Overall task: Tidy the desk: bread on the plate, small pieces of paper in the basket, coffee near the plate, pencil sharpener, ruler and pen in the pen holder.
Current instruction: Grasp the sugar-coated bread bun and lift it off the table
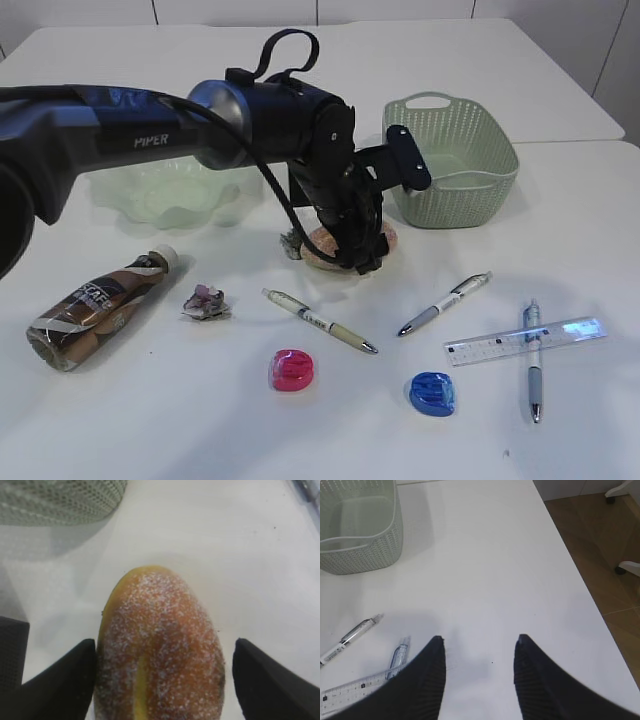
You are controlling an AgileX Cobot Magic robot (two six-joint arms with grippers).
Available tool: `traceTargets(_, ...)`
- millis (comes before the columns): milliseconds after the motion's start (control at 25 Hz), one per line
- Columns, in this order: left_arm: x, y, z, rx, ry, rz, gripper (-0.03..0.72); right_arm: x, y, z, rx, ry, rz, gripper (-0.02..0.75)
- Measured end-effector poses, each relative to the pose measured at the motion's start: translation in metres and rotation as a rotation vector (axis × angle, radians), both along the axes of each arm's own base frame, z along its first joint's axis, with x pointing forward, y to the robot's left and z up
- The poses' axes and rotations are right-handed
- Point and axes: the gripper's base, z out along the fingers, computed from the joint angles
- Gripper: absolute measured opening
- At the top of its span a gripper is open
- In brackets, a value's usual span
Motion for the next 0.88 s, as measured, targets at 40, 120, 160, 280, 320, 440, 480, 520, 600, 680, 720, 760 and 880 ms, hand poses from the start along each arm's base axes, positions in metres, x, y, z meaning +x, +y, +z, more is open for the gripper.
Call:
traceTargets(40, 0.0, 0.0, -0.001, 0.005, -0.004, -0.002, 0.594, 0.0, 0.0, 0.0, 0.0, 0.002, -0.001, 0.365)
traceTargets(120, 0.001, 0.0, -0.004, 0.008, -0.006, -0.004, 0.594, 0.0, 0.0, 0.0, -0.002, 0.003, 0.0, 0.365)
traceTargets(160, 0.001, 0.0, -0.006, 0.01, -0.004, -0.004, 0.594, 0.0, 0.0, 0.0, -0.002, 0.003, 0.0, 0.365)
traceTargets(280, 0.001, 0.0, -0.008, 0.013, -0.003, -0.005, 0.594, 0.0, 0.0, 0.0, -0.003, 0.003, 0.001, 0.366)
traceTargets(320, 0.001, 0.0, -0.008, 0.013, -0.003, -0.005, 0.594, 0.0, 0.0, 0.0, -0.004, 0.004, 0.003, 0.365)
traceTargets(440, 0.002, 0.0, -0.01, 0.015, -0.003, -0.006, 0.585, 0.0, 0.0, 0.0, -0.009, 0.005, 0.007, 0.365)
traceTargets(480, 0.002, 0.0, -0.011, 0.015, -0.003, -0.006, 0.568, 0.0, 0.0, 0.0, -0.01, 0.006, 0.008, 0.365)
traceTargets(520, 0.002, 0.0, -0.012, 0.016, -0.001, -0.006, 0.544, 0.0, 0.0, 0.0, -0.012, 0.006, 0.009, 0.365)
traceTargets(600, 0.002, 0.0, -0.013, 0.016, -0.001, -0.006, 0.494, 0.0, 0.0, 0.0, -0.015, 0.007, 0.012, 0.365)
traceTargets(680, 0.002, 0.0, -0.013, 0.016, -0.001, -0.004, 0.447, 0.0, 0.0, 0.0, -0.015, 0.007, 0.012, 0.365)
traceTargets(720, 0.002, 0.0, -0.013, 0.016, -0.001, -0.004, 0.431, 0.0, 0.0, 0.0, -0.015, 0.007, 0.012, 0.365)
traceTargets(760, 0.002, -0.001, -0.013, 0.014, 0.001, -0.003, 0.416, 0.0, 0.0, 0.0, -0.016, 0.008, 0.013, 0.365)
traceTargets(880, 0.002, -0.001, -0.013, 0.013, 0.001, -0.002, 0.385, 0.0, 0.0, 0.0, -0.016, 0.008, 0.013, 0.365)
